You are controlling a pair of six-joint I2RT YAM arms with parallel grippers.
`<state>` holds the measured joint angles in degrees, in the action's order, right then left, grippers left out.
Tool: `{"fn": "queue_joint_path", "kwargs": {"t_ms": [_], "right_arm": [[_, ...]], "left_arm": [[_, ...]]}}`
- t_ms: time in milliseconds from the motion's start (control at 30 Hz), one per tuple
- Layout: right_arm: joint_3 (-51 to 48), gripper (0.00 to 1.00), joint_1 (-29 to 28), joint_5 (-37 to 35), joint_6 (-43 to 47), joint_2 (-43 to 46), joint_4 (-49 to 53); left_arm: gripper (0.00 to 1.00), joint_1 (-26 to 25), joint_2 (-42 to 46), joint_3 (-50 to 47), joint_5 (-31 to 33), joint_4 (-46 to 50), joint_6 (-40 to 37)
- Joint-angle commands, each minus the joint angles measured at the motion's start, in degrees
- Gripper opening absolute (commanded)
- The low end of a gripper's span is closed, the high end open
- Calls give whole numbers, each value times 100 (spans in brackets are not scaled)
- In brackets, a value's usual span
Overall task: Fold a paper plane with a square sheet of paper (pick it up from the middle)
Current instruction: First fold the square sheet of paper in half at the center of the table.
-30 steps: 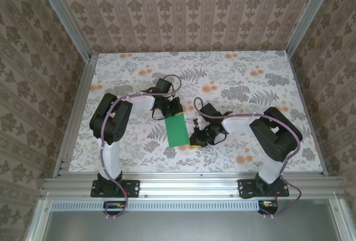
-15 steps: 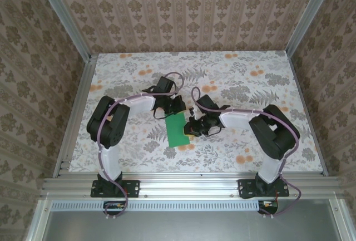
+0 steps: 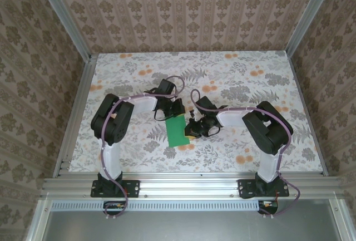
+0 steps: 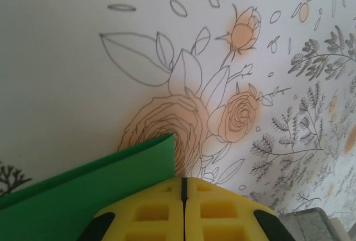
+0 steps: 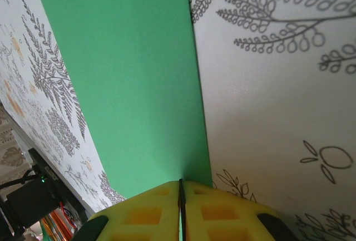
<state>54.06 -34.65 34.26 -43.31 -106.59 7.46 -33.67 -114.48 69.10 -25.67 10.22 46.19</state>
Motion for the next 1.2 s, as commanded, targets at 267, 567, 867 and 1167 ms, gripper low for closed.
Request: {"fn": "queue_joint_path", "kwargs": {"t_ms": [267,567,867,1167], "right_arm": [[-585,11,-70,-45,-2,139,469],[-818,11,-128,-97,-99,92,413],[-791,11,-129,-52,-114,241,387],[147,26,-357,-1251,262,1422,754]], "left_arm": [[7,114,-412,298,536,322,-424],[11,245,-532,750,510,435,-762],[18,593,-596,1133,353,570,-1064],[51,901,743,973,1130,1525,-979]]}}
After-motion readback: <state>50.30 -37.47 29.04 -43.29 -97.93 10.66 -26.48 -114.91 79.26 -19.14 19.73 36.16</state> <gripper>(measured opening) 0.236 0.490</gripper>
